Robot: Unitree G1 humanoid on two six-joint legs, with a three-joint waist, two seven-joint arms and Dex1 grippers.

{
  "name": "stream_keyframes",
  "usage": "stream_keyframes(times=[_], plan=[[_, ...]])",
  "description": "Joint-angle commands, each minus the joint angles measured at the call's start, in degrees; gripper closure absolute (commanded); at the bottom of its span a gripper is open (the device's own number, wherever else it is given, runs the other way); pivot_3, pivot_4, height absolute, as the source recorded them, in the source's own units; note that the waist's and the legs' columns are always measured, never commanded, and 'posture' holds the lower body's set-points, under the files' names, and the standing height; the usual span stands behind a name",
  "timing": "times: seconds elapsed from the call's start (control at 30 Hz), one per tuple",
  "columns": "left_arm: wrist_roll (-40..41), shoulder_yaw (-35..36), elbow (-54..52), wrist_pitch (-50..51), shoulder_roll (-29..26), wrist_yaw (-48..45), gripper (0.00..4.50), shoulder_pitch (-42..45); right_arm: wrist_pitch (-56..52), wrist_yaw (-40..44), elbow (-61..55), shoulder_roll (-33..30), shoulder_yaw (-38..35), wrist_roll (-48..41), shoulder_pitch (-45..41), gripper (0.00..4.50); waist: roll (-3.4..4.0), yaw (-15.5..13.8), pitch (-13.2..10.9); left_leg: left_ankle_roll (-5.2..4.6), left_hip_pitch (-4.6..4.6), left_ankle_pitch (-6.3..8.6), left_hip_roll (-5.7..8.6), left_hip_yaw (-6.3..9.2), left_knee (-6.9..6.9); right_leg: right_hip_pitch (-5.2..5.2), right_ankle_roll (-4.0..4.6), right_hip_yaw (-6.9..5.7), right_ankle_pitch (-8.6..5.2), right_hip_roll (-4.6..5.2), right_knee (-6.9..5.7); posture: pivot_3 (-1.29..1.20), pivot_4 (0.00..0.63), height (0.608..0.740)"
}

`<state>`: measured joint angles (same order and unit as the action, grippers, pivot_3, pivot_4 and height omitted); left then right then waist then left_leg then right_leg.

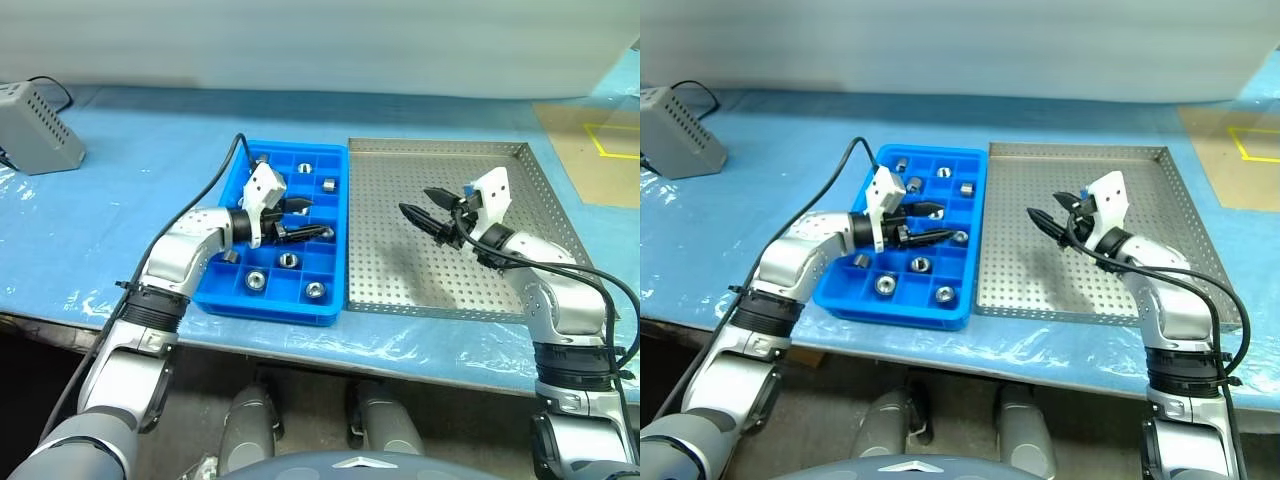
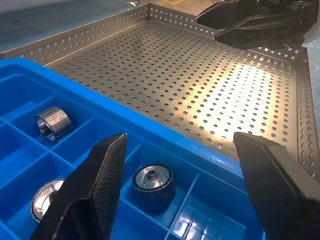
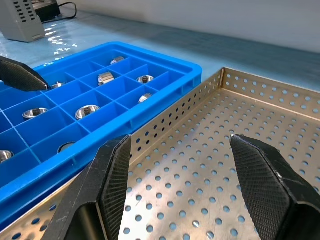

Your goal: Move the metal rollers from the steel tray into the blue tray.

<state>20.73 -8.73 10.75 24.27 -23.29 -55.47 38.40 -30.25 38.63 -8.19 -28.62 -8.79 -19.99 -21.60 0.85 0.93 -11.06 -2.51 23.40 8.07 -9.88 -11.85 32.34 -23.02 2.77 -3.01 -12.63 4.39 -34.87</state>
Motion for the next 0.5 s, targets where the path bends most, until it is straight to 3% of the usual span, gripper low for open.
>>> stream_keyframes(times=[0.03, 0.5], plan=[[-0.34, 0.89, -0.52, -1.38, 0.35, -0.38, 0.91, 1.09, 1.74, -0.49, -1.73, -0.94, 0.17, 0.44, -0.99, 1.29, 0.0, -0.14, 0.0, -0.01, 0.01, 0.01, 0.0, 0.0, 0.0, 0.01, 0.01, 0.0, 0.0, 0.0, 0.02, -0.33, 0.15, 0.74], [1.14, 2.5, -7.18, 1.95, 1.4, 2.55, 0.91, -1.61, 3.07, 0.94, 1.62, -2.09, 2.7, 1.12, -3.63, 1.29, 0.0, -0.26, 0.0, -0.12, 0.07, 0.08, 0.01, 0.01, 0.05, 0.0, 0.03, 0.0, 0.01, 0.01, 0.05, -0.28, 0.15, 0.74]])
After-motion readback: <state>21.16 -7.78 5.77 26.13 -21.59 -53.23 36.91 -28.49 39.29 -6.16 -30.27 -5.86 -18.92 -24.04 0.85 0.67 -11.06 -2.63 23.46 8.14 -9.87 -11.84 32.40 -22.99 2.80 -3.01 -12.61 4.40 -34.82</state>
